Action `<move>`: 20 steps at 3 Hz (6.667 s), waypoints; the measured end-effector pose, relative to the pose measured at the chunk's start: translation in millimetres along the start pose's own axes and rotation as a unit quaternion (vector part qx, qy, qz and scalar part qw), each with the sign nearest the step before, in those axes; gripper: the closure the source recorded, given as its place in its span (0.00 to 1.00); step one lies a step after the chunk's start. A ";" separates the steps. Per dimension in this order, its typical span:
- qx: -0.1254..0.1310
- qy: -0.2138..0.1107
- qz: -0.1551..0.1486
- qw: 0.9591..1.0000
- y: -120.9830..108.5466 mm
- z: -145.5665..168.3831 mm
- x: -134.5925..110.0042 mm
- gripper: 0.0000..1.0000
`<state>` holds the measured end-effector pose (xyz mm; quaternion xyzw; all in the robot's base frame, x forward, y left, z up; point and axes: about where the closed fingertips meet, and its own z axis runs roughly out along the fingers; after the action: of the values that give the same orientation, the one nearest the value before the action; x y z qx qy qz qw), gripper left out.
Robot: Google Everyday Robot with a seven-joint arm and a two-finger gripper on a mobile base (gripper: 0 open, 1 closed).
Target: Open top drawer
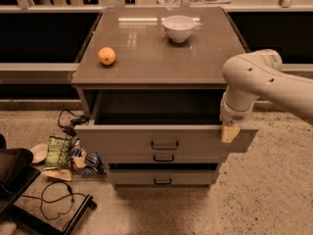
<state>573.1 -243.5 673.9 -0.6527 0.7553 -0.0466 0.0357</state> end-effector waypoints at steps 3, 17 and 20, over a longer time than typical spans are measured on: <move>-0.010 -0.002 0.000 1.000 8.5 5.2 0.5 0.00; -0.170 -0.006 0.101 0.980 229.9 -26.8 27.5 1.00; -0.201 0.057 0.150 0.966 294.8 -94.8 56.4 1.00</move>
Offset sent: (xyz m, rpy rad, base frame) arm -0.0006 -0.0001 -0.0012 -0.0003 0.0025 0.0001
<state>264.3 -254.7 734.0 -0.5216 0.8394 0.0756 -0.1328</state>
